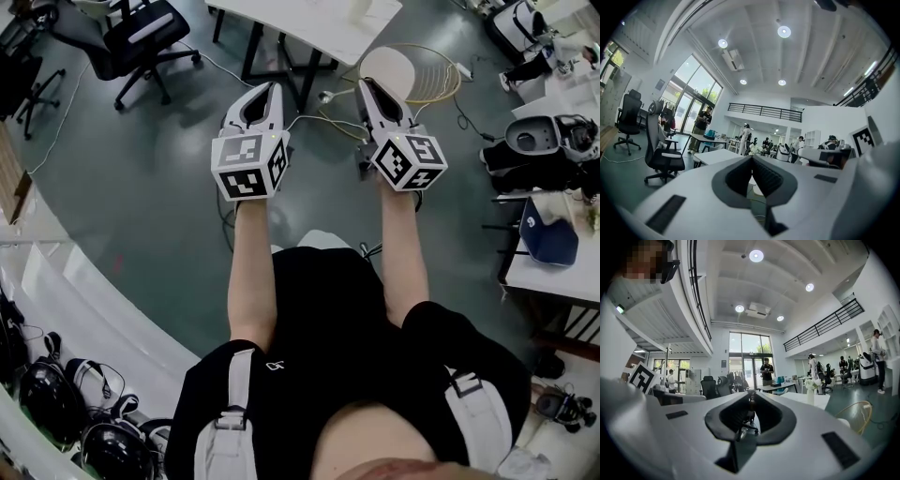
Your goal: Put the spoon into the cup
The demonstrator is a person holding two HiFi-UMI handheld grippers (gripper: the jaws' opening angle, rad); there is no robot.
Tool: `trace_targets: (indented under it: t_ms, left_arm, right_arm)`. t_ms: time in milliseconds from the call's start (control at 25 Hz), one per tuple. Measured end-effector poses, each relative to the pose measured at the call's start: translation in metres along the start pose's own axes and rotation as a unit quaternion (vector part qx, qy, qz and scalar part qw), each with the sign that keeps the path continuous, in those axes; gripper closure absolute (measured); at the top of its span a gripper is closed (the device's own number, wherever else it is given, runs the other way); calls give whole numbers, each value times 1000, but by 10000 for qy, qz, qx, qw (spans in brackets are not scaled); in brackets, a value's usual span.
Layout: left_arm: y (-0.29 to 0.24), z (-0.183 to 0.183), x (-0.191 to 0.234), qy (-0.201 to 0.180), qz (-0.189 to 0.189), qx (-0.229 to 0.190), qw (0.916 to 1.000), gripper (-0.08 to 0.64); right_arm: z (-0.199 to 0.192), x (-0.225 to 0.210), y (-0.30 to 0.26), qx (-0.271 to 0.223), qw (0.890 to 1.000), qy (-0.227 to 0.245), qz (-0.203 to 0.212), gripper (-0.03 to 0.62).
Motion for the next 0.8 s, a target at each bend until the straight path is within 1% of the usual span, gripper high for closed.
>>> trace_targets:
  t_ms: [120, 320, 480, 640, 800]
  left_arm:
    - [1, -1, 7, 40, 56, 13, 10000, 544]
    - [-3, 3, 15, 210, 114, -45, 9997, 543]
    - [-5, 8, 20, 200, 149, -221, 9994, 544]
    - [-10, 13, 29, 192, 150, -328, 9992, 543]
    - [-21, 28, 30, 169, 100, -455, 9988, 544]
  right_arm:
    - [-1, 4, -3, 31, 10000, 18, 25, 546]
    - [-2, -4, -6, 55, 10000, -39, 16, 546]
    - [0, -8, -12, -22, 10000, -36, -2, 546]
    - [0, -6, -24, -92, 9999, 15, 75, 546]
    - [8, -17, -29, -235, 9997, 9, 37, 546]
Point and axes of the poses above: the fingertips, and each gripper's own axes: y backward along the fingers, x to its left, z out of its top, the point moved 8 cm from there along y, backward along the fingers, and after that the axes turned 14 degrees about z, right-handed, at the moved point
